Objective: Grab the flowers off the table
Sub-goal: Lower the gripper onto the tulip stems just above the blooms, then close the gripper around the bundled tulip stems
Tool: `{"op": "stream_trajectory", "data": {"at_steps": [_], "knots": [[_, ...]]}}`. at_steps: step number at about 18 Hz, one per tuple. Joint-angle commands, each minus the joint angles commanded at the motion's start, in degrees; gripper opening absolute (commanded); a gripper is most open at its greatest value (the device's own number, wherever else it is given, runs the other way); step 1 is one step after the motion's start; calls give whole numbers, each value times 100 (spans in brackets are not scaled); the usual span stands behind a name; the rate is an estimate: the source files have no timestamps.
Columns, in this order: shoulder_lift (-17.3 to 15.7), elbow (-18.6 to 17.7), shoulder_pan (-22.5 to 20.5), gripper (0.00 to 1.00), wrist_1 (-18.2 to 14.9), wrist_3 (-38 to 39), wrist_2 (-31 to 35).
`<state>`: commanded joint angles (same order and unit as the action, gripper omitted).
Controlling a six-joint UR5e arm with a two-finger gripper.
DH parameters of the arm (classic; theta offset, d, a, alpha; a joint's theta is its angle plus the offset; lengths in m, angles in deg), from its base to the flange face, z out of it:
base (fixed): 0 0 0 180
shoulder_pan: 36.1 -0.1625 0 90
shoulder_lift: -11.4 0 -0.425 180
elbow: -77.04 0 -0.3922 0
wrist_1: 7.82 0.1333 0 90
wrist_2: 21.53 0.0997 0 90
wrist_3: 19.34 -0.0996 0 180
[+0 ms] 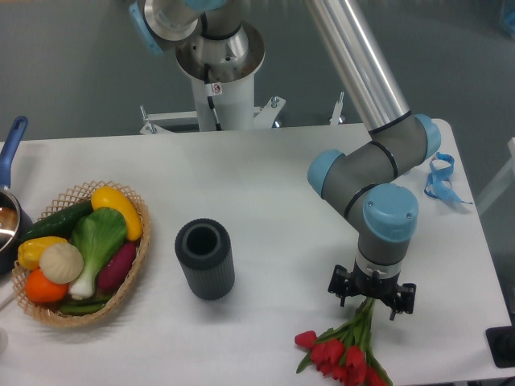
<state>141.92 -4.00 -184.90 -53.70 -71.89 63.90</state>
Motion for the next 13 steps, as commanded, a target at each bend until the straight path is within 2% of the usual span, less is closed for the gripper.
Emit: {"op": "stream_trajectory", "data": {"at_steps": [5,7,11,13], "knots": [[44,9,9,98,70,0,9],[53,9,9,90,79,0,9],[53,9,18,62,79,0,18],[53,0,18,54,79,-9,26]]}}
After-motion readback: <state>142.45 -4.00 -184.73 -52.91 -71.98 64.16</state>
